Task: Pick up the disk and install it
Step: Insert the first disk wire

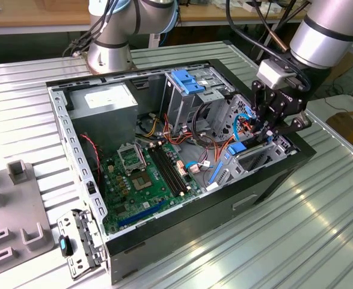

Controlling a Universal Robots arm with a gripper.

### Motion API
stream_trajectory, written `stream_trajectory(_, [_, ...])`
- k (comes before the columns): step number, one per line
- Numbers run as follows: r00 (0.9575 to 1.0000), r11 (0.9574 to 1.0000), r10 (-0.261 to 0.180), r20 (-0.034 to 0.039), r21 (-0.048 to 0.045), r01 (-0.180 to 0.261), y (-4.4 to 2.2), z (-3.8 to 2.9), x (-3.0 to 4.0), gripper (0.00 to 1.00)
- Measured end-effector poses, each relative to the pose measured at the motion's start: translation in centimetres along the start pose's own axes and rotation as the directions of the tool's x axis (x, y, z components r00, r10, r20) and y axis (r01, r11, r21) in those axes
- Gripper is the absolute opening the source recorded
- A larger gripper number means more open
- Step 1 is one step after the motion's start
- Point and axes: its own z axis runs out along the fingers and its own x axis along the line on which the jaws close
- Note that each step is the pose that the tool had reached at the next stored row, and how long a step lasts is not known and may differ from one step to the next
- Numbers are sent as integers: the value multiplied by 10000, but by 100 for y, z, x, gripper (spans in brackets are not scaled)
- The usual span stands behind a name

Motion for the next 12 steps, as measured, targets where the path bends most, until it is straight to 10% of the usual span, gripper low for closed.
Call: stream_trajectory(12, [10000, 10000, 0, 2, 3, 0, 0, -15, 0, 11])
